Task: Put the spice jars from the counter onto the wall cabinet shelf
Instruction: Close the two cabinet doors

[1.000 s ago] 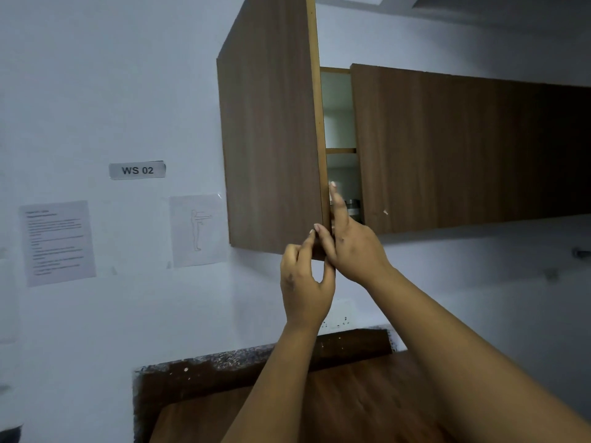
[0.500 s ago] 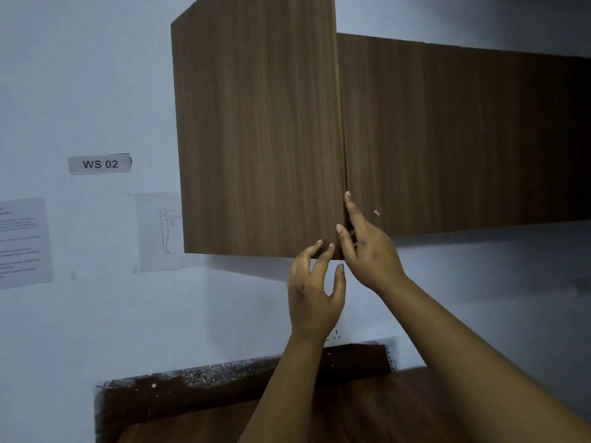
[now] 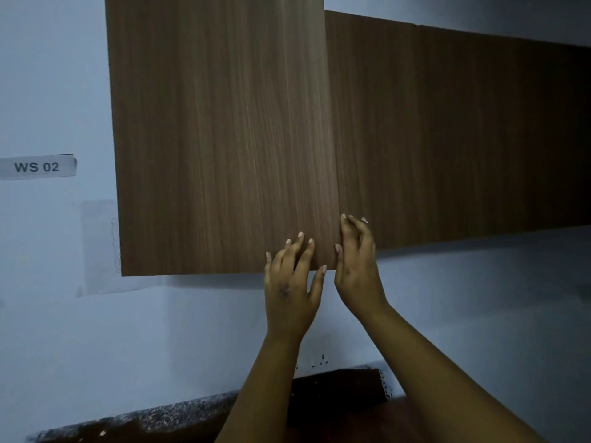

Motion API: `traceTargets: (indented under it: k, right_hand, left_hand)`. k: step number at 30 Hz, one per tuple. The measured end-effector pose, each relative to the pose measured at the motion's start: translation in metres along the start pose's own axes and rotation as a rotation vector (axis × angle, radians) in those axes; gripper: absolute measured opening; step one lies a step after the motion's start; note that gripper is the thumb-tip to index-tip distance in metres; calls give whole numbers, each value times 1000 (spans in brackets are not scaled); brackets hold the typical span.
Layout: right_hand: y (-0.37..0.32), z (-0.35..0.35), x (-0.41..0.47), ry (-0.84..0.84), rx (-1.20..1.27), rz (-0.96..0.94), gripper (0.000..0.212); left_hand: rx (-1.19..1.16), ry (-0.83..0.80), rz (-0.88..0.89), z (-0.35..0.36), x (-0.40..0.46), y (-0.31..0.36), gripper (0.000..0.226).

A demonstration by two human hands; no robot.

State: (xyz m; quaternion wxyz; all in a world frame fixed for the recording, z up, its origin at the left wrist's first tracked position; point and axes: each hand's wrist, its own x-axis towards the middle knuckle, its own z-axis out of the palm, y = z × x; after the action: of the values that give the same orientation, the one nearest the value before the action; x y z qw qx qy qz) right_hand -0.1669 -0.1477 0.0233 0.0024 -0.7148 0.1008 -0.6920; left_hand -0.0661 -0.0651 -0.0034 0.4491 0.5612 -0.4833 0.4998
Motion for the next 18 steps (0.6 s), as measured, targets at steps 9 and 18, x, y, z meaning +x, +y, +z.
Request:
traceTargets:
  k: [9, 18]
  right_hand:
    - [55, 40, 15, -149, -118, -53, 58]
    - [101, 84, 35, -345, -87, -83, 66]
  left_hand:
    - [167, -106, 165, 45, 21, -25, 59]
    - [390, -280, 117, 94, 34, -51, 72]
